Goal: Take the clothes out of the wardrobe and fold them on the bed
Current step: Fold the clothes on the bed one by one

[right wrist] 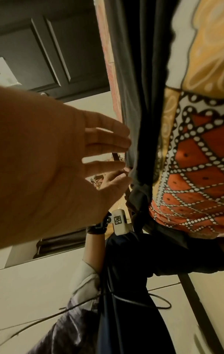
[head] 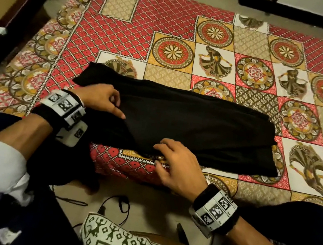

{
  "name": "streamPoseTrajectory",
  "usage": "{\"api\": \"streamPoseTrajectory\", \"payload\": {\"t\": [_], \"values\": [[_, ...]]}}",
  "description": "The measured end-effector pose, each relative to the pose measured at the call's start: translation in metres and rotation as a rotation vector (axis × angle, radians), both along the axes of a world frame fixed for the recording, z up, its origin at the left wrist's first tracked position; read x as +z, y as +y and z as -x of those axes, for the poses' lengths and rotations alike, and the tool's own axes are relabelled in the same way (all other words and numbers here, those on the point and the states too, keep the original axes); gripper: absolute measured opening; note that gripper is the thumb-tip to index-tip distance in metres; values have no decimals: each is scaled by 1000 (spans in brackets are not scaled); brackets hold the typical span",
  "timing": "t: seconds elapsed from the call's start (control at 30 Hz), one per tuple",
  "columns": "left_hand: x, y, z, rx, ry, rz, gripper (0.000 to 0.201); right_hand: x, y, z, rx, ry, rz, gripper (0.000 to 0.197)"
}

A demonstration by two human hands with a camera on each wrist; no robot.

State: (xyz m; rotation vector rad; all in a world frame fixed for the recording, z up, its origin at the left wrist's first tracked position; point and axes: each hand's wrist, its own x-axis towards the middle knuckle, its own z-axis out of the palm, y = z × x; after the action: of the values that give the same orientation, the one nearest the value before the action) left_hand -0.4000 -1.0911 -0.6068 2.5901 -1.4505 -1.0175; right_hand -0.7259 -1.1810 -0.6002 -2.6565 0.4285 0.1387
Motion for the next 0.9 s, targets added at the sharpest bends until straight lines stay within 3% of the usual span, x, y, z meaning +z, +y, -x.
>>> {"api": "streamPoseTrajectory", "payload": {"t": [0.07, 0.13, 0.23, 0.33, 0.4, 0.47, 0.53, 0.73, 0.9], "values": [[11, 15, -24, 81, -4, -7, 35, 5, 3, -3, -35, -105, -43, 36], [17, 37, -51, 136, -36, -125, 25, 7, 11, -11, -40, -117, -112, 32], [6, 69, -83, 261, -7, -339, 40, 6, 27, -26, -3, -119, -177, 34], [-32, 90, -109, 274, -69, -384, 44, 7, 42, -35, 23, -114, -221, 36], [-27, 92, -96, 301, -61, -357, 36, 8, 47, -39, 2, -114, -245, 36], [-18, 93, -82, 266, -34, -354, 13, 9, 50, -40, -29, -114, -269, 36], [3, 91, -67, 212, 3, -347, 19, 10, 55, -38, -66, -132, -292, 37], [61, 78, -17, 95, 519, 68, 14, 19, 82, -49, -170, -225, -422, 42], [81, 64, 23, 13, 799, 176, 11, 33, 110, -78, -202, -422, -269, 87]]}}
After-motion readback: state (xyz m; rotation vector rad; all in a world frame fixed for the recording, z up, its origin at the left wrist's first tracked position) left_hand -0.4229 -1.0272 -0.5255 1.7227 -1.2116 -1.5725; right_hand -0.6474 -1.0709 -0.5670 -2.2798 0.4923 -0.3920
